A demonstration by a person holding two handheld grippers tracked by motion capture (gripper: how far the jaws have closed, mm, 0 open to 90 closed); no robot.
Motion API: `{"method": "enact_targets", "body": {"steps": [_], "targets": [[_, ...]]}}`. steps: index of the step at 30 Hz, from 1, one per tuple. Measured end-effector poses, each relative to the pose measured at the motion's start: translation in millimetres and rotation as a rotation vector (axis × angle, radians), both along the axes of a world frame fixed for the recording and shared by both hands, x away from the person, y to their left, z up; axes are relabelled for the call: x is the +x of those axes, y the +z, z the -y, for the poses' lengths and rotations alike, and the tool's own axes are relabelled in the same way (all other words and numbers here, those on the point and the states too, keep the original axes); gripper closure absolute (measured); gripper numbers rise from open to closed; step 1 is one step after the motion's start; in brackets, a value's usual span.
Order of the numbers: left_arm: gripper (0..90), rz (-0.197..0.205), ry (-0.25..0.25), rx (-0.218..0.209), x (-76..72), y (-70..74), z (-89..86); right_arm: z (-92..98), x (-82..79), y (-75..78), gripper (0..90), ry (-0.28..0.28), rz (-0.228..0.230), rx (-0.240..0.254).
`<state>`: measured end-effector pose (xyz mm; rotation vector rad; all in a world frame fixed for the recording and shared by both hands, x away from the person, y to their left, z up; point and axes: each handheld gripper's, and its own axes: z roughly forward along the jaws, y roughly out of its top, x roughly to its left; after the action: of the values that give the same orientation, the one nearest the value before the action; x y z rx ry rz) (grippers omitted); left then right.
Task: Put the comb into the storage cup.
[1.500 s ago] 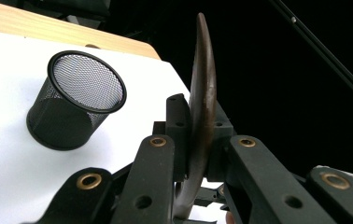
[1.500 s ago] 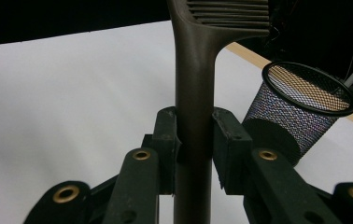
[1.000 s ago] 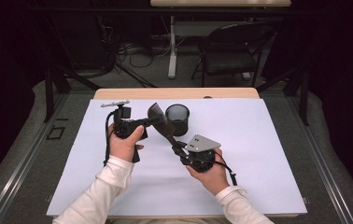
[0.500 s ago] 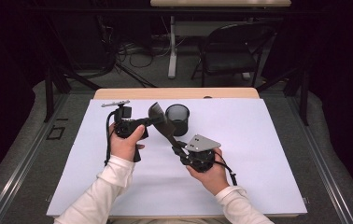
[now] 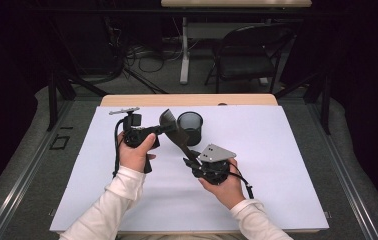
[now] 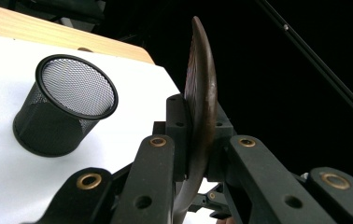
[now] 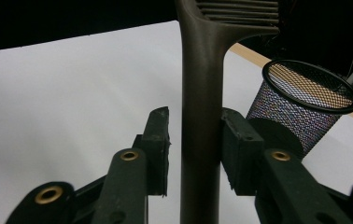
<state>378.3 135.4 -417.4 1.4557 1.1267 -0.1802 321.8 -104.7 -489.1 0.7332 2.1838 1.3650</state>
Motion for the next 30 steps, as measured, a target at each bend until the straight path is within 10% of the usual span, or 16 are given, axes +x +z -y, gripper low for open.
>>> {"method": "enact_targets", "body": {"steps": [30], "targets": [[84.0,0.029,0.037,-0.001,5.2,0.6,-2.4,5.7,5.6,3.0,42.2,-0.068,0.011,0.007]]}}
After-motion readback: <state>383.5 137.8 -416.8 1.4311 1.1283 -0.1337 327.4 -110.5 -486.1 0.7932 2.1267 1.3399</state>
